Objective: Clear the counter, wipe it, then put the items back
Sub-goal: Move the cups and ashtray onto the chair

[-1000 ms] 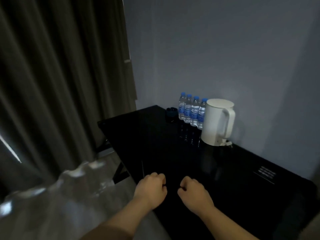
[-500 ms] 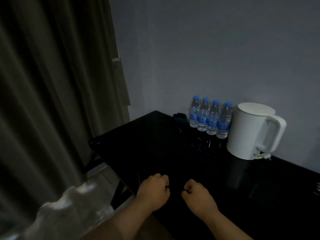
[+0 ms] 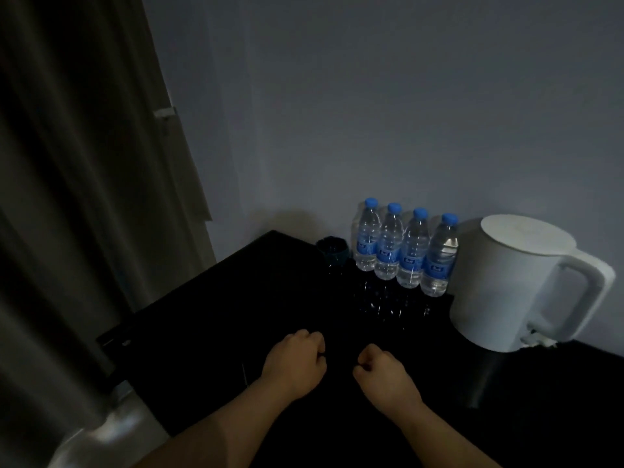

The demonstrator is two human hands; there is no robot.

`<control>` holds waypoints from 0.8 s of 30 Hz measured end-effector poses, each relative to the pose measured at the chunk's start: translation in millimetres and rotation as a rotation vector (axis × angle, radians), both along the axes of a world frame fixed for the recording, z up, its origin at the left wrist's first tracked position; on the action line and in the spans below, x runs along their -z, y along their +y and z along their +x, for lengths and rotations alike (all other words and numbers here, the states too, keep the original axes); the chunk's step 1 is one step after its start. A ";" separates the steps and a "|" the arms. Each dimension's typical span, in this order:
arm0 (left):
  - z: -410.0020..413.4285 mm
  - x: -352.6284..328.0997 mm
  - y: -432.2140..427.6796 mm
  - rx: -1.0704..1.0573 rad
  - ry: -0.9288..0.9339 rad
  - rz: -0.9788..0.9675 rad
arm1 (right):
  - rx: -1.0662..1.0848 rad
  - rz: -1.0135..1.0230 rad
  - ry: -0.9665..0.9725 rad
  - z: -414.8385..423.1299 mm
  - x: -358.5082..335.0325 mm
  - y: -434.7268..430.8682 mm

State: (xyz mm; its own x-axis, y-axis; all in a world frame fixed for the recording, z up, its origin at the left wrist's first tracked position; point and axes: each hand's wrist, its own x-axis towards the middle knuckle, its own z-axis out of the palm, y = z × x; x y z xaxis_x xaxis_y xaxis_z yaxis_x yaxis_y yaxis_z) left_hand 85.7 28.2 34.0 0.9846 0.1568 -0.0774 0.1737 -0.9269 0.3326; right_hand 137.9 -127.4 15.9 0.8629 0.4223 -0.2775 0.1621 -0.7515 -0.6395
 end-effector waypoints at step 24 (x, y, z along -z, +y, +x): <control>261.9 -8.2 98.9 0.225 -0.128 -0.152 | 0.399 0.025 -0.070 185.9 -21.9 92.8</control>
State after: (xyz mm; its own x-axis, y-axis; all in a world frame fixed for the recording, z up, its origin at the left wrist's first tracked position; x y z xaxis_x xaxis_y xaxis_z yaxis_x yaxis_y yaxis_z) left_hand 347.6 127.1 42.2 0.9966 -0.0700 0.0438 -0.0824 -0.8752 0.4767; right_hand 323.8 -34.6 37.8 0.9768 0.0563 -0.2065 -0.0956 -0.7485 -0.6562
